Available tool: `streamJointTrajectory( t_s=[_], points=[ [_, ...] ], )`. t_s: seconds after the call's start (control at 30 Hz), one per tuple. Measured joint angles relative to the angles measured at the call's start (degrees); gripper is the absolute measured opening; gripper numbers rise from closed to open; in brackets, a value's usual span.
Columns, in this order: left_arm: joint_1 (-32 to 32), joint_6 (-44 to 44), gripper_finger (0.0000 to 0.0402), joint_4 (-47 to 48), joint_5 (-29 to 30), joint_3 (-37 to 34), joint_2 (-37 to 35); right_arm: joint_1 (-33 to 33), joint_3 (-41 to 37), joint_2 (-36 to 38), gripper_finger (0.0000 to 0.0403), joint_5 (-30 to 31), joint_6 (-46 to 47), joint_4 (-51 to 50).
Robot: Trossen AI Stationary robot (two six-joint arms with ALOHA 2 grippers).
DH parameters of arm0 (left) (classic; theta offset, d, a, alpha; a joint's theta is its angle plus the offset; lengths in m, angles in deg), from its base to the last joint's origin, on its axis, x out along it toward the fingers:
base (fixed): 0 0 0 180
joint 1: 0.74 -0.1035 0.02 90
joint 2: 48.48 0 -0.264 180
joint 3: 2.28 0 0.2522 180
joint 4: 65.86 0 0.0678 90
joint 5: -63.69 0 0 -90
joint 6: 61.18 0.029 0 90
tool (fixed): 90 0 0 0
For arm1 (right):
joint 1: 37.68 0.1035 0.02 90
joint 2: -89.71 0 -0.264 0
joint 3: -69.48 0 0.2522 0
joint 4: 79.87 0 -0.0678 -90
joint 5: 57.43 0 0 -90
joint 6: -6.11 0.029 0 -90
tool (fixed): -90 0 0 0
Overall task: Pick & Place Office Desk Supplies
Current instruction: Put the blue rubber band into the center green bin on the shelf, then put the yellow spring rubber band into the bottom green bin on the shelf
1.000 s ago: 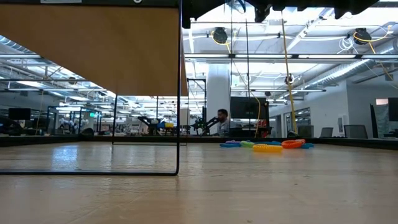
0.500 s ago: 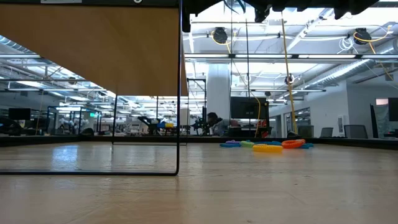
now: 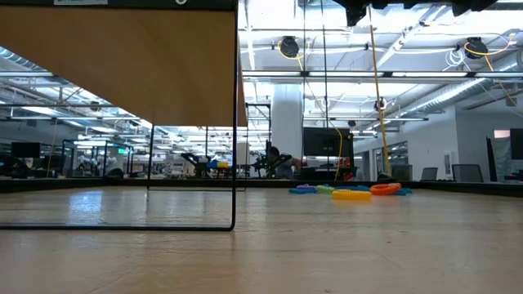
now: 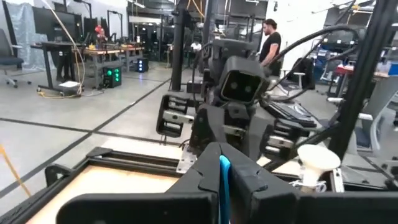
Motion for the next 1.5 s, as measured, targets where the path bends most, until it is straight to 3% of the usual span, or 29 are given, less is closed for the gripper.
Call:
streamJointTrajectory(
  t_s=[0.13,0.27,0.43,0.67,0.87,1.17,1.33,1.5],
  points=[
    [1.6,-0.44,0.0004,5.53,1.69,-2.5,-5.85,0.02,0.01,3.33,0.014,2.67,2.78,-6.03],
    [4.06,-2.41,0.0004,6.71,10.14,-8.82,-10.63,-0.02,-0.02,6.66,0.015,6.1,3.29,-11.31],
    [5.68,-7.56,0.0007,3.17,19.11,-17.43,-16.02,0.0,-0.03,9.23,0.0141,6.05,3.18,-14.11],
    [5.74,-10.95,0.0012,2.03,19.67,-20.72,-16.72,-0.02,-0.02,9.35,0.0133,6.08,2.74,-14.33],
    [5.73,-12.1,0.0069,2.48,19.05,-20.7,-16.38,-0.02,-0.02,9.33,0.014,6.08,2.48,-14.32],
    [5.68,-11.5,0.021,1.87,19.05,-20.7,-16.43,-0.04,-0.02,9.33,0.0141,6.29,2.42,-16.85],
    [5.68,-7.29,0.0255,-1.52,19.07,-20.63,-17.94,-0.04,-1.16,9.33,0.0135,15.75,3.05,-20.73],
    [5.68,-4.54,0.0274,-2.55,19.06,-20.59,-18.0,-0.13,-6.73,9.3,0.0133,23.82,3.55,-20.32]
  ],
)
